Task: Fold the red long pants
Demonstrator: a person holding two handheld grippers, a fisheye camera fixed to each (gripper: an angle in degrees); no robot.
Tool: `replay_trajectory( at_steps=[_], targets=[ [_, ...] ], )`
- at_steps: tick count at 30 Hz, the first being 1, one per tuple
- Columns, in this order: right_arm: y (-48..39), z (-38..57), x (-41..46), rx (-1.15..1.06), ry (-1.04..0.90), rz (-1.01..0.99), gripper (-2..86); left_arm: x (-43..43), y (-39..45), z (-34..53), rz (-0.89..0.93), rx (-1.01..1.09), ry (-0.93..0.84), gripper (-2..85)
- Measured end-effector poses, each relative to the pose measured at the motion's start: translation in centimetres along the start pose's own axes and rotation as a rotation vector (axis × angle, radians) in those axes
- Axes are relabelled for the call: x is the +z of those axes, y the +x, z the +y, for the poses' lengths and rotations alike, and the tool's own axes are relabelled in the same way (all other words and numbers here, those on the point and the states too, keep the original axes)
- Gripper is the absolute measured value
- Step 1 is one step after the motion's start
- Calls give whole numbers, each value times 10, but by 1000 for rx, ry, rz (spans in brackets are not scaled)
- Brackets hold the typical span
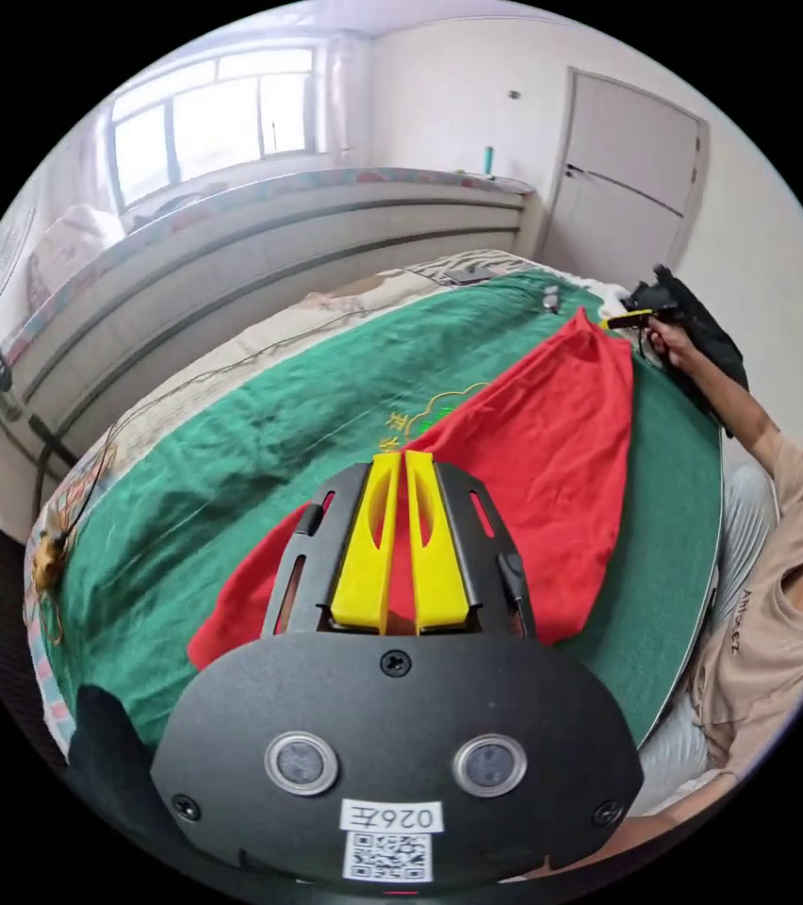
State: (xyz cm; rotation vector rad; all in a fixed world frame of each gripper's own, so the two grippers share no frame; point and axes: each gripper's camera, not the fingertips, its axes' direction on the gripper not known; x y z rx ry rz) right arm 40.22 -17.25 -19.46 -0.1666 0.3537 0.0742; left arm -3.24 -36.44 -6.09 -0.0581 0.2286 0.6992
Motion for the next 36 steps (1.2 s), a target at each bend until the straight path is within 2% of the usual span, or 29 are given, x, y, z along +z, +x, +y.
replay_trajectory(
  at_steps=[3, 7, 14, 16, 17, 18, 20, 24, 28, 31, 34, 36],
  targets=[
    [16, 6, -7, 62, 27, -32, 83, 51, 39, -46, -42, 140, -128, 81],
    [22, 8, -20, 33, 56, -17, 82, 105, 61, -72, -128, 193, -324, 87],
    [-17, -10, -37, -175, 125, -172, 88, 89, 78, -61, -145, 186, -184, 70],
    [-39, -19, -34, -264, 127, -153, 90, 107, 79, -62, -213, 174, -252, 50],
    [-53, -26, -24, -323, 92, -103, 72, 126, 82, -65, -232, 210, -357, 31],
    [-66, -34, -9, -380, -1, -48, 45, 132, 89, -69, -259, 257, -370, 11],
    [-74, -46, 1, -368, -79, 30, 6, 128, 94, -79, -285, 263, -355, 1],
    [-67, -64, -33, -271, 101, 73, 0, 117, 80, -88, -286, 173, -278, -5],
    [-57, -63, -46, -296, 99, -67, 38, 113, 74, -79, -214, 126, -213, -5],
    [-62, -50, -47, -459, 59, -221, 63, 115, 78, -68, -212, 137, -196, -5],
    [-76, -46, -30, -567, -15, -118, 79, 121, 82, -63, -244, 143, -207, -4],
    [-87, -51, -14, -588, -95, -38, 33, 122, 82, -62, -246, 129, -205, -4]
  ],
)
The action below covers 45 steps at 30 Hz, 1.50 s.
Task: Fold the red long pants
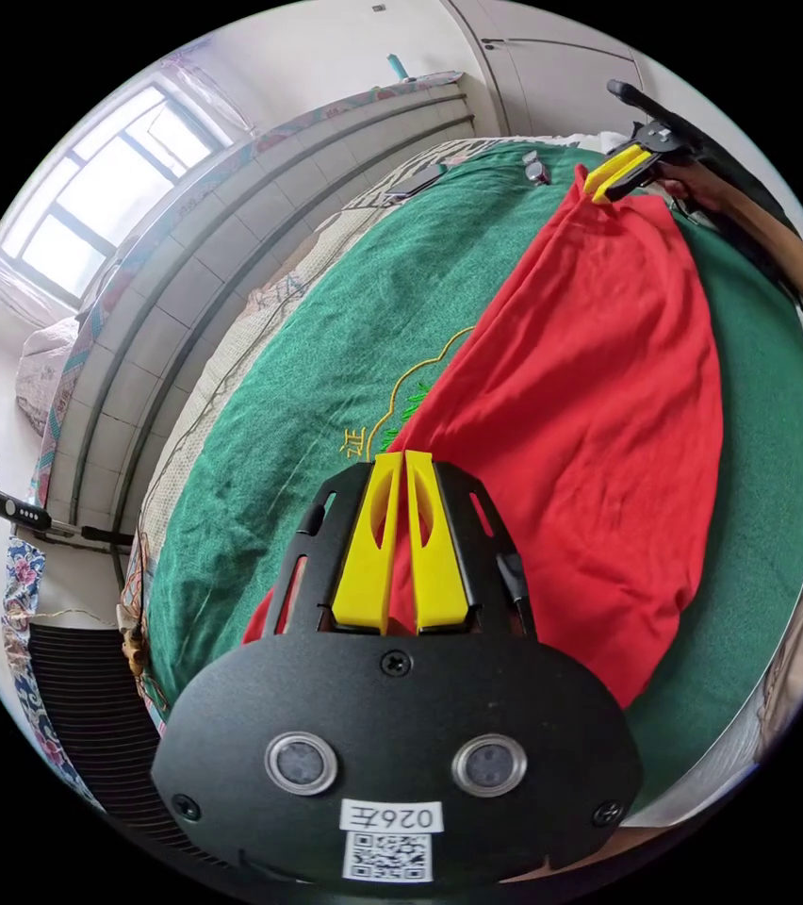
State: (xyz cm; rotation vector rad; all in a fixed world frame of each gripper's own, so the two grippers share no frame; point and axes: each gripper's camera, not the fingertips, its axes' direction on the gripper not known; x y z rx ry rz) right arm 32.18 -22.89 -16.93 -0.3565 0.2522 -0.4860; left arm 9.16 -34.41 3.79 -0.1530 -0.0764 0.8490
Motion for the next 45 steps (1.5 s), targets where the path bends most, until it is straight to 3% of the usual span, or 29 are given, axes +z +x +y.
replay_trajectory(
  at_steps=[5, 8, 13, 18, 20, 23, 27, 32, 36, 42, 45],
  targets=[
    [6, -9, -20, 129, 128, 46, 5, 10, -9, 3, 6, -46, 5, -5],
    [15, -7, -16, 232, 68, 108, 50, 17, -17, 7, -27, -94, -42, -5],
    [9, 38, -32, 389, 70, 101, 57, -12, -33, 34, -58, -230, 78, -6],
    [-3, 94, -39, 531, 109, 116, 71, -44, -16, 24, 347, -208, 382, -9],
    [1, 98, -36, 586, 130, 110, 72, -37, 5, -5, 377, -160, 395, -10],
    [6, 86, -8, 547, -32, 110, 17, -2, 39, -66, 301, -105, 271, -10],
    [-11, 90, -13, 523, -43, 188, 0, 58, 60, -120, 208, -76, 5, -8],
    [-38, 100, -35, 532, 99, 325, 1, 55, 59, -125, 85, -104, 15, -9],
    [-74, 67, -31, 355, 267, 185, -8, 64, 68, -120, 130, -148, 69, -10],
    [-77, 20, 40, 254, 20, 303, -9, 29, 80, -83, 116, -209, 282, -10],
    [-70, 25, 39, 298, 74, 246, -9, 22, 103, -71, 99, -124, 302, -10]
  ],
)
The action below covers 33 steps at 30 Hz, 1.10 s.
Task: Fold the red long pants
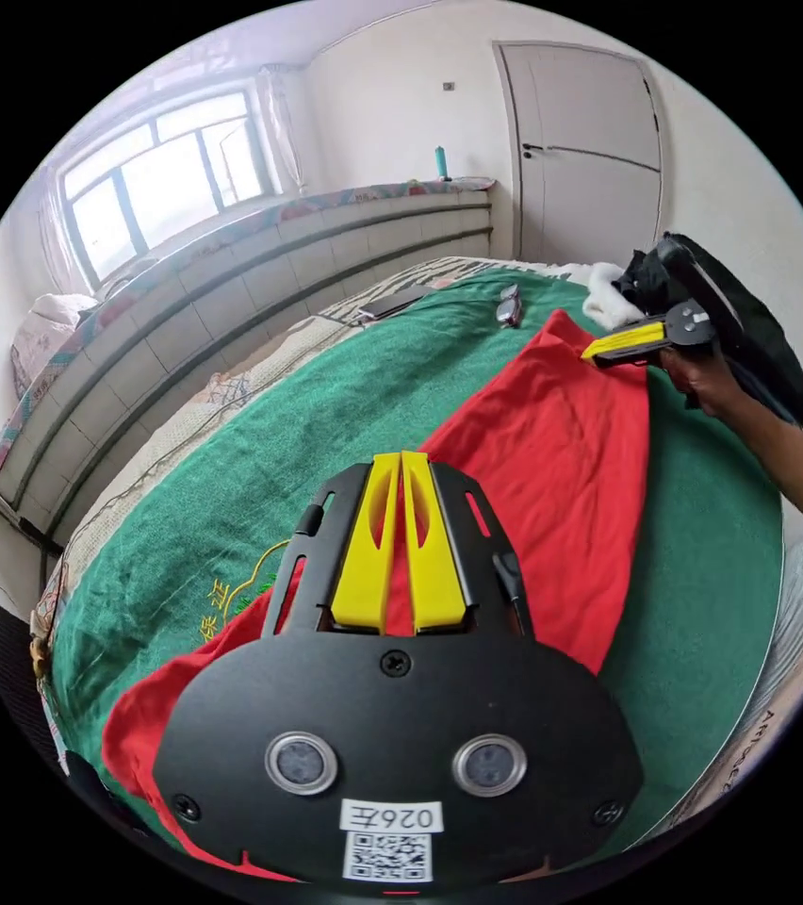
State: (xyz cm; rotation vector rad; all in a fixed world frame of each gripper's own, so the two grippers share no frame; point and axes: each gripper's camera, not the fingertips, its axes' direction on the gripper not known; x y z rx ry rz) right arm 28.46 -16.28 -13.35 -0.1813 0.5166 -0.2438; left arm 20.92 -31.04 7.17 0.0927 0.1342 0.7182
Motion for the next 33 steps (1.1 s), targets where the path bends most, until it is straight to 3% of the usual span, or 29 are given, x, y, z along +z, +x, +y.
replay_trajectory(
  at_steps=[4, 5, 7, 11, 16, 19, 20, 24, 31, 33],
  targets=[
    [-2, -4, 13, -33, -7, 13, -9, 59, 3, -6, -121, 84, -202, -10],
    [-2, -8, 16, -59, -13, 34, -9, 61, -6, -11, -120, 42, -165, -10],
    [3, -15, 20, -58, -45, 45, -9, 64, -22, -22, -107, -28, -266, -10],
    [4, -8, 5, 1, -17, 269, -9, 8, -28, 14, -115, -34, -186, -10],
    [-20, 20, -18, -85, 120, 135, -9, -62, -43, 119, -410, -169, -124, -10],
    [-25, 32, -6, -154, 79, -1, -9, -63, -67, 181, -615, -199, -318, -9],
    [-21, 33, 11, -165, -1, 18, -9, -58, -79, 201, -602, -196, -415, -9],
    [31, 38, 10, -10, -41, -69, -9, -106, -97, 218, -522, -400, -234, -9],
    [74, 83, -40, 126, 47, -63, -9, -139, -72, 200, -411, -380, -46, -10],
    [86, 95, -61, 170, 92, -127, -9, -147, -62, 190, -235, -379, 85, -10]
  ],
)
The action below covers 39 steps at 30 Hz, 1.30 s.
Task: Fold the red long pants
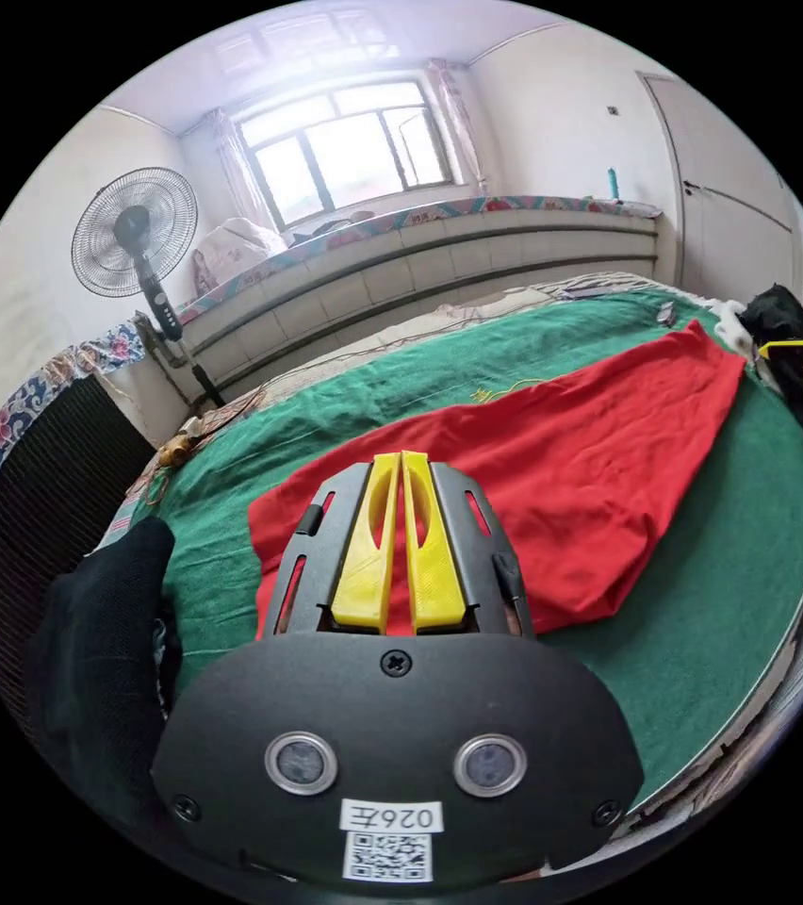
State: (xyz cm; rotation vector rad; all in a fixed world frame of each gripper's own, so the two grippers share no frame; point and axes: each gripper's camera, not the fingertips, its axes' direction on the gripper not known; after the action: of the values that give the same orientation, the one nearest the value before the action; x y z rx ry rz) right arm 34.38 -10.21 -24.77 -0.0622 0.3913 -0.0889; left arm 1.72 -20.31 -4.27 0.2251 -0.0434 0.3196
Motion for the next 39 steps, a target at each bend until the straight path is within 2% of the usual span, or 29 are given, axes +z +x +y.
replay_trajectory(
  at_steps=[3, 6, 9, 14, 18, 25, 32, 39],
  targets=[
    [26, 9, -23, 127, 49, -193, -9, 0, 18, -21, 226, -13, 86, -10],
    [55, 22, -30, 291, 87, -370, -7, 17, 49, -61, 372, 71, 77, -9],
    [72, 34, -25, 408, 82, -359, -2, 45, 88, -108, 489, 192, 5, -5],
    [100, 47, 7, 565, 94, -384, 47, 93, 158, -173, 486, 317, -45, 16],
    [140, 60, 50, 733, 93, -490, 85, 140, 223, -215, 521, 443, -94, 106],
    [168, 66, 78, 753, 98, -480, 91, 222, 285, -260, 547, 509, -229, 136],
    [169, 69, 86, 687, 144, -498, 107, 287, 335, -285, 711, 641, -436, 158],
    [160, 73, 101, 657, 214, -546, 112, 305, 334, -308, 737, 636, -455, 132]
  ],
)
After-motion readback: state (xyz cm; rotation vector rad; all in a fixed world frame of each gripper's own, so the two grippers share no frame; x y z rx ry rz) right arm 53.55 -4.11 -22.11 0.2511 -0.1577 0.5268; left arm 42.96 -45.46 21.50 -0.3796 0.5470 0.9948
